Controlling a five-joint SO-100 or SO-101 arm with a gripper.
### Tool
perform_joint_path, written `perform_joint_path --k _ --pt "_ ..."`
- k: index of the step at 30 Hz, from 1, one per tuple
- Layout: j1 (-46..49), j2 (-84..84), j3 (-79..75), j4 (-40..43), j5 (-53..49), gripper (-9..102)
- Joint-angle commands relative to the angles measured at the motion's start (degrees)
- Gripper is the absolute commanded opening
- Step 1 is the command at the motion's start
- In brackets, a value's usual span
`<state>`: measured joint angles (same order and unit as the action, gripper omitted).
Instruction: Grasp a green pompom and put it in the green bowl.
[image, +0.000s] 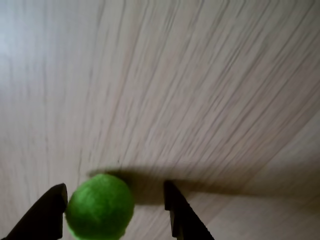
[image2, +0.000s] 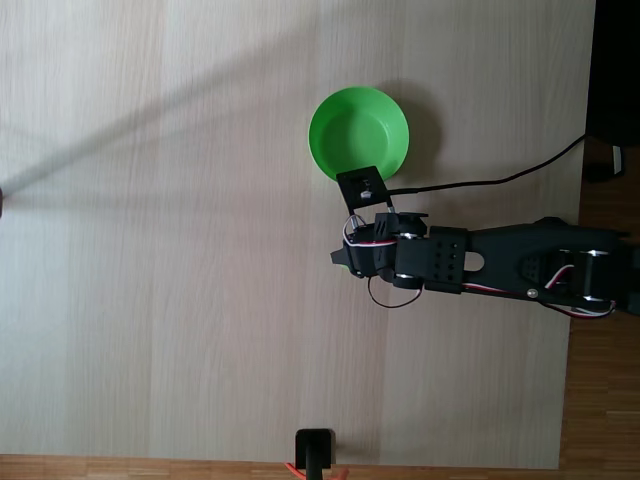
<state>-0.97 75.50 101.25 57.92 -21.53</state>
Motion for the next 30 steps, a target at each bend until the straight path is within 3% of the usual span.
perform_joint_path --k 1,30 --pt "-0.62 0.35 -2.46 -0.44 -0.26 23" --pt "-2.37 0.62 -2.46 -0.44 -0.26 23"
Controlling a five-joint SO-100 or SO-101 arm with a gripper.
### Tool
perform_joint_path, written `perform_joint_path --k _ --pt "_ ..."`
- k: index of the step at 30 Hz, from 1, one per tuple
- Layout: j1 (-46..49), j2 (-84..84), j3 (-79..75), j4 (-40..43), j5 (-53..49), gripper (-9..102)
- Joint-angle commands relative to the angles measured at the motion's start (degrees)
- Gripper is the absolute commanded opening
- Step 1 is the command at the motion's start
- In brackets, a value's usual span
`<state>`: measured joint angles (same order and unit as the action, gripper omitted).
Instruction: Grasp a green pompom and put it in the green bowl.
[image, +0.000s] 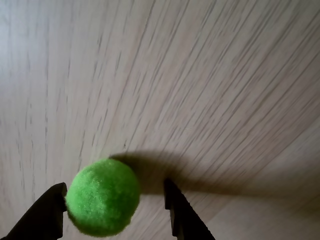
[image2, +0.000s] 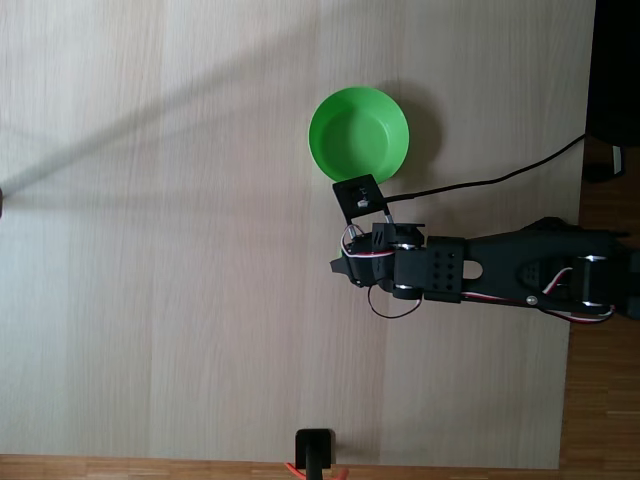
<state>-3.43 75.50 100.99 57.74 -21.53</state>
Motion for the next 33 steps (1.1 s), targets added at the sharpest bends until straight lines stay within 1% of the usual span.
perform_joint_path --k 1,14,20,33 --pt "0.09 0.62 -2.20 -0.26 -0.26 23" --pt "0.00 0.79 -2.20 -0.26 0.00 23" --pt "0.00 0.44 -3.43 -0.26 -0.09 19" --pt "0.09 0.26 -5.45 0.53 0.35 19"
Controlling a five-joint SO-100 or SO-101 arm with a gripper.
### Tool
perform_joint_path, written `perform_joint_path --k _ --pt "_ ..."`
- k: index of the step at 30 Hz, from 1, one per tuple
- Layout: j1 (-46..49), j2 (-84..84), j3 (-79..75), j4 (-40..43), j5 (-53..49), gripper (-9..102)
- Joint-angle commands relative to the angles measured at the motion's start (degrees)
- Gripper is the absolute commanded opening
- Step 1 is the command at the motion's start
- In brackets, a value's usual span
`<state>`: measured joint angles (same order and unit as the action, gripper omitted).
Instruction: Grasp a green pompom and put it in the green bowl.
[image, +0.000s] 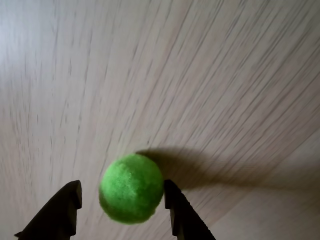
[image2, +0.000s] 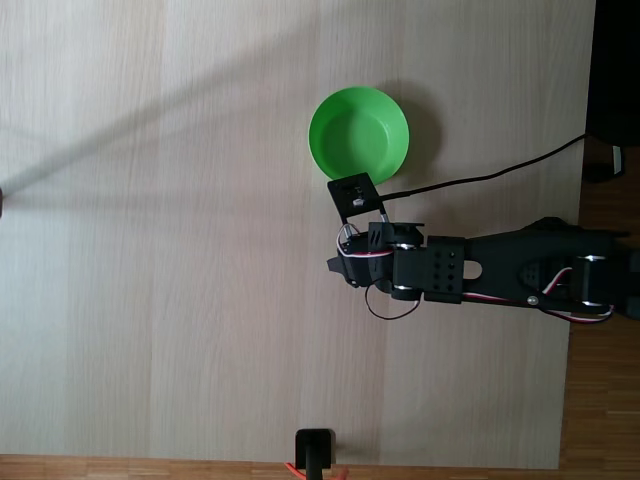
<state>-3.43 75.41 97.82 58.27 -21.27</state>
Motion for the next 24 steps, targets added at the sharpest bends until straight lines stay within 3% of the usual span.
perform_joint_path --k 1,24 --pt "0.09 0.26 -2.29 0.00 0.18 19" --pt "2.99 -2.37 -2.55 -0.70 -0.53 19"
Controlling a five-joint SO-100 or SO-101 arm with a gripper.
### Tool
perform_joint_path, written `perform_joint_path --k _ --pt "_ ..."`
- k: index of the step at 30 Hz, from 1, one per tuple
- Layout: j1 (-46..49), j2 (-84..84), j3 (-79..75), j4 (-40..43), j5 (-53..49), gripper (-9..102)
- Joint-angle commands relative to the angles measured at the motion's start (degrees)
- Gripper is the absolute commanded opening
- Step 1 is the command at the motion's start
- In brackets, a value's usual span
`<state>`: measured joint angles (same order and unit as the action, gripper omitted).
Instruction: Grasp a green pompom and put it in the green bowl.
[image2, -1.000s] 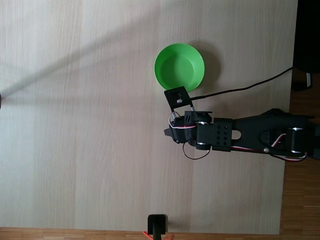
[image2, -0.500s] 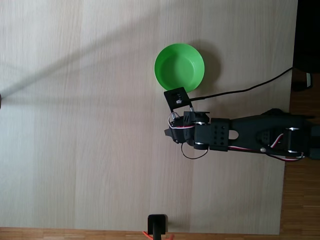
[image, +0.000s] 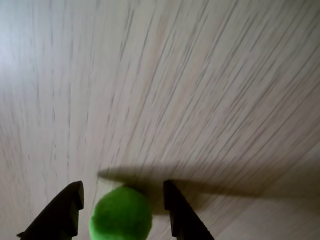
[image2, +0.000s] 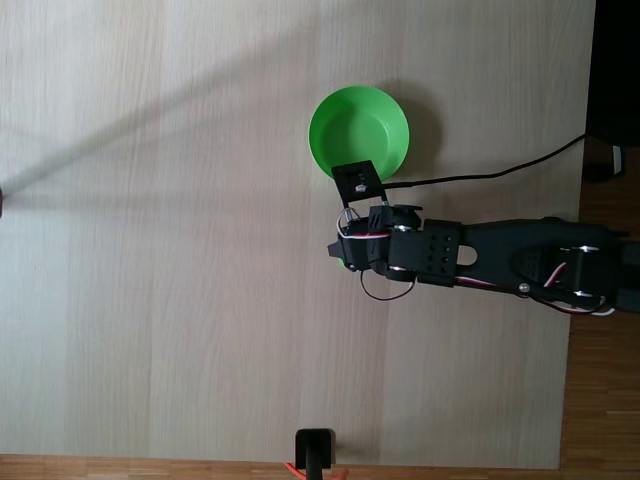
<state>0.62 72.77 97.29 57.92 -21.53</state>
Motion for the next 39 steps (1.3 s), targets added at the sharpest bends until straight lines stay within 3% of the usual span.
perform_joint_path --k 1,7,39 --pt "-1.85 0.26 -2.02 -0.35 -0.26 19" --pt "-4.92 0.35 -1.76 -0.26 0.09 19" --pt "-2.20 0.35 -2.02 -0.35 -0.26 14"
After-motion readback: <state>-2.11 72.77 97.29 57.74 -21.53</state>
